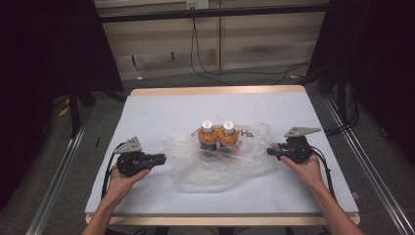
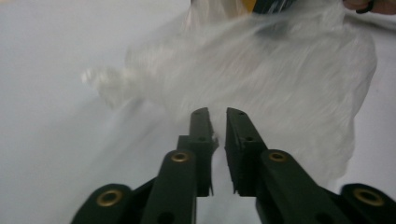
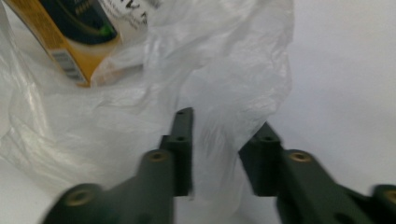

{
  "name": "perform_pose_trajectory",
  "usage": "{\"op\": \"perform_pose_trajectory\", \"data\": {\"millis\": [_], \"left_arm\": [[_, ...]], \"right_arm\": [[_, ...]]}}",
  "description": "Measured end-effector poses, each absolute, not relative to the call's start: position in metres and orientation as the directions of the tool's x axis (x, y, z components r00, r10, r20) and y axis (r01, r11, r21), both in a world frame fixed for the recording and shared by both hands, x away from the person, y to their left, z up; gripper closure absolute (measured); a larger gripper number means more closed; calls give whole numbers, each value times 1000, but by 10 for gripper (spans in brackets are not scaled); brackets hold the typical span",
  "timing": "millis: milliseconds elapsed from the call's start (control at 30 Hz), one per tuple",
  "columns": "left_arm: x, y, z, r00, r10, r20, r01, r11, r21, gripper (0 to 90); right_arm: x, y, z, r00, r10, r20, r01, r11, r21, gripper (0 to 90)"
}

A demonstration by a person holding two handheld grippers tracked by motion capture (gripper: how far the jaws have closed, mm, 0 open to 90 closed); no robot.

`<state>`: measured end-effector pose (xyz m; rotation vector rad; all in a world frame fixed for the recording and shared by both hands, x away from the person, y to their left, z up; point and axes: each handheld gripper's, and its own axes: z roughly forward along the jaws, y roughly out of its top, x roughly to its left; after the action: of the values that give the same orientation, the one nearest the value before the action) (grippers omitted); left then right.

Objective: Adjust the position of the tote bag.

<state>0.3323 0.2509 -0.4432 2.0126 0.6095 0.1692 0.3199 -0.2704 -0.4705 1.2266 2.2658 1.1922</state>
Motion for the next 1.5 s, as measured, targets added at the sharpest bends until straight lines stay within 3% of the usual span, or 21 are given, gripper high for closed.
{"op": "perform_pose_trajectory", "data": {"millis": [33, 67, 233, 333, 433, 500, 533, 567, 600, 733, 933, 1133, 1200, 1300, 1400, 1500], "left_arm": [[330, 249, -437, 865, 485, -133, 340, -370, 865, 761], [328, 245, -429, 869, 479, -124, 321, -355, 878, 703], [332, 224, -417, 888, 447, -107, 289, -362, 886, 665], [339, 204, -414, 904, 418, -92, 268, -388, 882, 684], [349, 184, -412, 910, 406, -88, 261, -395, 881, 778], [354, 174, -411, 913, 400, -78, 249, -397, 884, 813], [357, 171, -411, 912, 402, -80, 252, -395, 884, 813], [363, 165, -416, 905, 418, -86, 263, -389, 883, 838], [363, 165, -416, 905, 418, -86, 263, -389, 883, 854], [372, 158, -434, 892, 432, -129, 312, -387, 868, 866], [368, 140, -450, 931, 340, -130, 298, -505, 810, 826], [369, 136, -458, 930, 351, -111, 304, -562, 769, 823], [367, 134, -463, 924, 371, -91, 307, -583, 752, 757], [367, 132, -472, 919, 385, -88, 320, -598, 735, 727], [370, 133, -476, 916, 391, -84, 331, -623, 708, 796], [368, 130, -478, 924, 380, -50, 309, -662, 682, 809]], "right_arm": [[318, -272, -466, -593, 795, 125, 539, 277, 795, 544], [315, -275, -457, -593, 794, 134, 522, 252, 815, 427], [304, -276, -431, -588, 804, 84, 469, 254, 846, 297], [301, -276, -422, -588, 807, 64, 449, 259, 855, 277], [301, -278, -406, -587, 808, 52, 418, 247, 874, 276], [306, -277, -396, -591, 805, 46, 402, 245, 882, 419], [306, -277, -396, -591, 805, 46, 402, 245, 882, 419], [311, -271, -397, -616, 785, 65, 401, 242, 883, 565], [311, -271, -397, -616, 785, 65, 401, 242, 883, 565], [324, -242, -415, -690, 718, 91, 402, 276, 873, 817], [339, -216, -443, -734, 672, 100, 448, 369, 815, 900], [343, -204, -456, -745, 660, 93, 461, 409, 787, 900], [346, -198, -464, -751, 654, 91, 472, 436, 766, 900], [348, -196, -468, -754, 651, 89, 477, 449, 756, 900], [352, -195, -474, -747, 659, 90, 500, 467, 729, 900], [353, -195, -478, -747, 662, 64, 506, 502, 702, 900]]}}
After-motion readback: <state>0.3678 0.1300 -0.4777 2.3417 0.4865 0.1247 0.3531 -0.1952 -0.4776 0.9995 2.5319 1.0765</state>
